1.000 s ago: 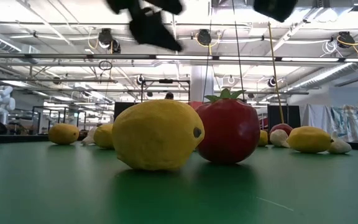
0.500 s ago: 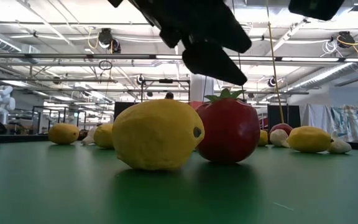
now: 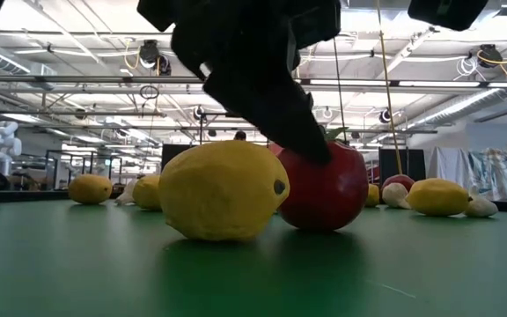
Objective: Sort produce into baskets
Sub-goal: Put the tomato into the gray bin
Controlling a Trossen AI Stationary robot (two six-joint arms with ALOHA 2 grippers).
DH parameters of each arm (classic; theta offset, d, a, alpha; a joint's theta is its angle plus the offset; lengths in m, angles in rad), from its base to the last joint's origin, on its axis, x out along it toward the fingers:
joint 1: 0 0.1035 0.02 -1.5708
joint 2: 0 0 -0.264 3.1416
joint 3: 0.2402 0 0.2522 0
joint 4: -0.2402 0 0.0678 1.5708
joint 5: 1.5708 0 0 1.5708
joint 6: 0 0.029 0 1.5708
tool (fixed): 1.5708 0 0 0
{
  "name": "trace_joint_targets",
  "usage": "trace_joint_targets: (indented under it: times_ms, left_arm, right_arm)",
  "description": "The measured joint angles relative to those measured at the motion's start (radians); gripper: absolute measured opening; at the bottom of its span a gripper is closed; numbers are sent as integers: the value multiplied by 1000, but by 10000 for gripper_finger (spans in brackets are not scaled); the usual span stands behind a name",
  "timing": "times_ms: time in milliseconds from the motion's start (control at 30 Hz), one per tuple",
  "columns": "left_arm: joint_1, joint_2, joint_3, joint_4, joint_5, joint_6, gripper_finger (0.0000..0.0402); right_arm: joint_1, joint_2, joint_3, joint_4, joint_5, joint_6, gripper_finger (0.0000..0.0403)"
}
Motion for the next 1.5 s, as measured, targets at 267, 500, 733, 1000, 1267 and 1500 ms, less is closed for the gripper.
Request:
trace_joint_targets:
  times_ms: [267, 500, 733, 1000, 1267, 1500]
  left_arm:
    - [-6, 31, 0, 14, -23, -1, 393]
    - [-5, 32, 0, 13, -30, 0, 393]
    - [-5, 32, 0, 11, -22, -1, 370]
    - [0, 18, -1, 0, -14, -105, 320]
    - [44, -219, 0, -177, -11, -164, 318]
    - [-28, -498, 1, -672, 9, -397, 317]
  right_arm:
    - [-3, 0, 0, 0, 0, -25, 123]
    - [-3, 0, 0, 1, 0, -25, 123]
    - [-3, 0, 0, 1, 7, -25, 123]
    - [-3, 0, 0, 1, 7, -25, 123]
    - [-9, 0, 0, 1, 49, -44, 123]
    - [-33, 0, 0, 18, 53, -74, 123]
